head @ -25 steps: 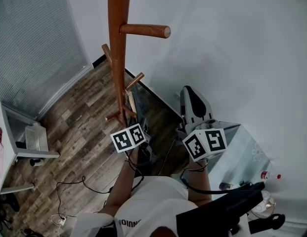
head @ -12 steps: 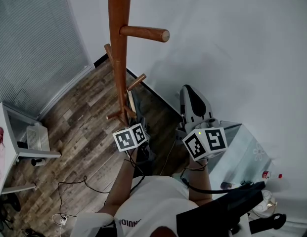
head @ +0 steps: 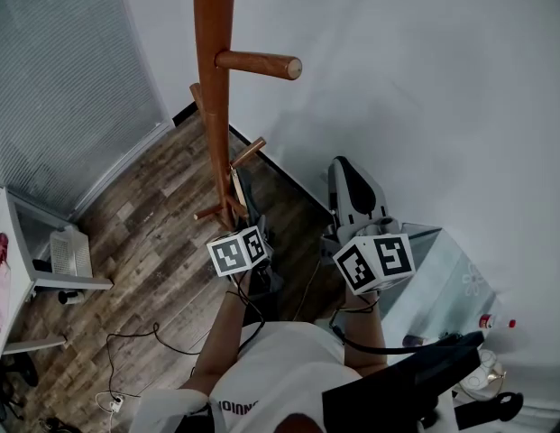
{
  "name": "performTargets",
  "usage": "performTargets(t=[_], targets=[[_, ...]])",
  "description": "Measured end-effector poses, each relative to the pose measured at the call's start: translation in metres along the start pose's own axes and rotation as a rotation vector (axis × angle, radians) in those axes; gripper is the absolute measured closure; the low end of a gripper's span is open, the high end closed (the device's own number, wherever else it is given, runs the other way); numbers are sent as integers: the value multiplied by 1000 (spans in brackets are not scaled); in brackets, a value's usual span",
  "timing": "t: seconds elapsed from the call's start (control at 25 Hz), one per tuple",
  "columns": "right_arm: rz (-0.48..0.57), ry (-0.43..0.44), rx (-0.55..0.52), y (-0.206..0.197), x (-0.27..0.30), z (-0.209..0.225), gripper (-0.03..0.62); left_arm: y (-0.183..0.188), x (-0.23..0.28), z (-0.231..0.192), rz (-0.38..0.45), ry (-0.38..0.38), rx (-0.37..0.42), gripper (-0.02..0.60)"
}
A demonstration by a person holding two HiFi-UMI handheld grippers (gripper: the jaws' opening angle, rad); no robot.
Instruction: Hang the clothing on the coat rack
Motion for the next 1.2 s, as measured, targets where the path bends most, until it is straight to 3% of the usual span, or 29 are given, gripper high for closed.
performTargets(t=[0.4,0.76,1.2], targets=[[10,3,4,2,1,0,572,3,-1,0,28,49,60,435],[4,16,14,-2,5,-5,574,11,-10,-5,62,102,111,426],[-10,33,21,-8,3,-13,572,13,-24,-2,55,97,146,426]])
Point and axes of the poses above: the fingertips, and each gripper's own axes: x forward along the fingers, z to its right, y out of its top, the point moved 8 cm from there along -x, backward along the fingers, and after that the axes turned 12 degrees about x, right-handed, at the moved point
